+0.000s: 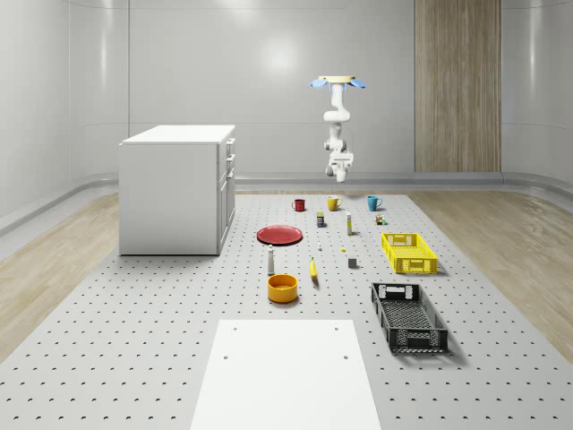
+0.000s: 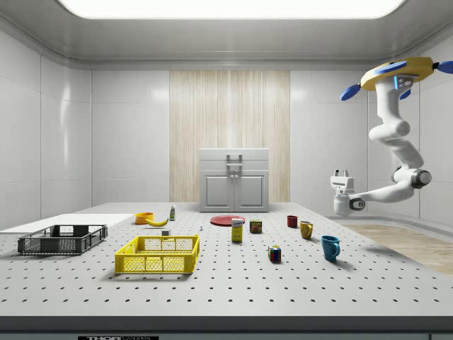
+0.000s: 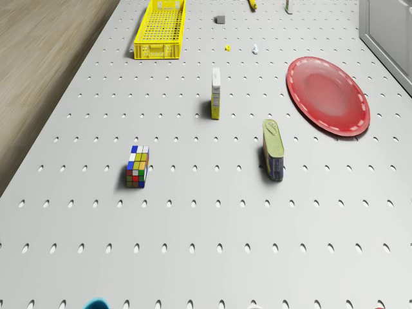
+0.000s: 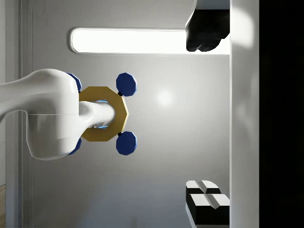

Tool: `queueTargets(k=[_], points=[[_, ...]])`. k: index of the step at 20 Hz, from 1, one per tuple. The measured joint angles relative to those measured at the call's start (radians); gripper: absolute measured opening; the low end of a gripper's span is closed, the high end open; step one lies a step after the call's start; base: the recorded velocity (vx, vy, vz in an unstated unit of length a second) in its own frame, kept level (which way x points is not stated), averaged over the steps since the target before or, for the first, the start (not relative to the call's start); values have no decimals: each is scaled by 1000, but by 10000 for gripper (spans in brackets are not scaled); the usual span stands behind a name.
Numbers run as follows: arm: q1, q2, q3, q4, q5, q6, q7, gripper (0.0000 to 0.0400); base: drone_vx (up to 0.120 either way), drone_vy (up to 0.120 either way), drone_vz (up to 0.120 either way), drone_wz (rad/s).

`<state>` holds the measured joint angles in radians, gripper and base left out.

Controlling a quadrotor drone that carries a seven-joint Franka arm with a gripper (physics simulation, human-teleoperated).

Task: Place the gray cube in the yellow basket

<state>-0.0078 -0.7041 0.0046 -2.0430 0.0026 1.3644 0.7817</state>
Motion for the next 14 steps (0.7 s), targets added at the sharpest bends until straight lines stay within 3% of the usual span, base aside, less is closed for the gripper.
queueTargets(k=[14], points=[[-2,-7,3,-6,-3,10,0,400,120,0,0,0]])
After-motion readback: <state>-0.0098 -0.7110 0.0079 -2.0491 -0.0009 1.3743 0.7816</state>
